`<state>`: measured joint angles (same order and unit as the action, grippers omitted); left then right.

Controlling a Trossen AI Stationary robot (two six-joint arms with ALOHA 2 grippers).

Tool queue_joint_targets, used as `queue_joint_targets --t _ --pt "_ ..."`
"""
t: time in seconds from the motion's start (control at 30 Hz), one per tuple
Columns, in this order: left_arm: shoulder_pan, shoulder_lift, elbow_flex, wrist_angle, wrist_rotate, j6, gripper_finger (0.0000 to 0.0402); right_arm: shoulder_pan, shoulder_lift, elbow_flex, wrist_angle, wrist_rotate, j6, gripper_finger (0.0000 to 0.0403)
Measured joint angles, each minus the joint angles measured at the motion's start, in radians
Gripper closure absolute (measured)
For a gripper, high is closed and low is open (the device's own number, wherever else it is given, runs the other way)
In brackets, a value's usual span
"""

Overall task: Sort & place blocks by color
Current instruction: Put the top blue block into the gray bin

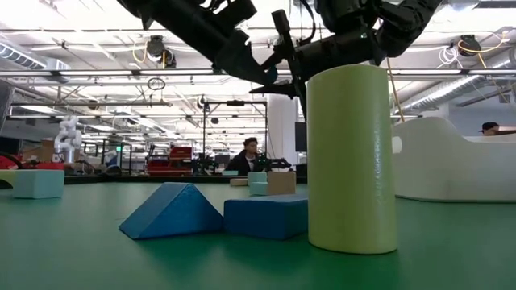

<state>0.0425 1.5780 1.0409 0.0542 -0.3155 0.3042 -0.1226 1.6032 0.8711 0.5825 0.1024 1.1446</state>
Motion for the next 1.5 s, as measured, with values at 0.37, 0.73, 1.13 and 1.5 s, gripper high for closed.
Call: queue_joint_targets --t 0.37,0.73,1.13,1.5 --pt "-0.001 0.0 0.0 -0.046 -0.044 -0.218 0.0192 -0.017 -0.044 0.001 -0.113 -0.052 -0.032 0.0346" --pt "0.003 0.0 0.0 -0.354 -0.059 -0.457 0.0161 -0.023 -0.318 0.0 -0.618 -0.117 -0.078 0.0346" --pt "0.004 0.0 0.0 -0.776 -0.054 -0.682 0.016 0.326 -0.485 0.001 -0.782 -0.517 0.397 0.0346" --pt "0.004 0.0 0.0 -0.981 -0.053 -0.93 0.016 0.65 -0.415 0.0 -0.824 -0.758 0.68 0.0343"
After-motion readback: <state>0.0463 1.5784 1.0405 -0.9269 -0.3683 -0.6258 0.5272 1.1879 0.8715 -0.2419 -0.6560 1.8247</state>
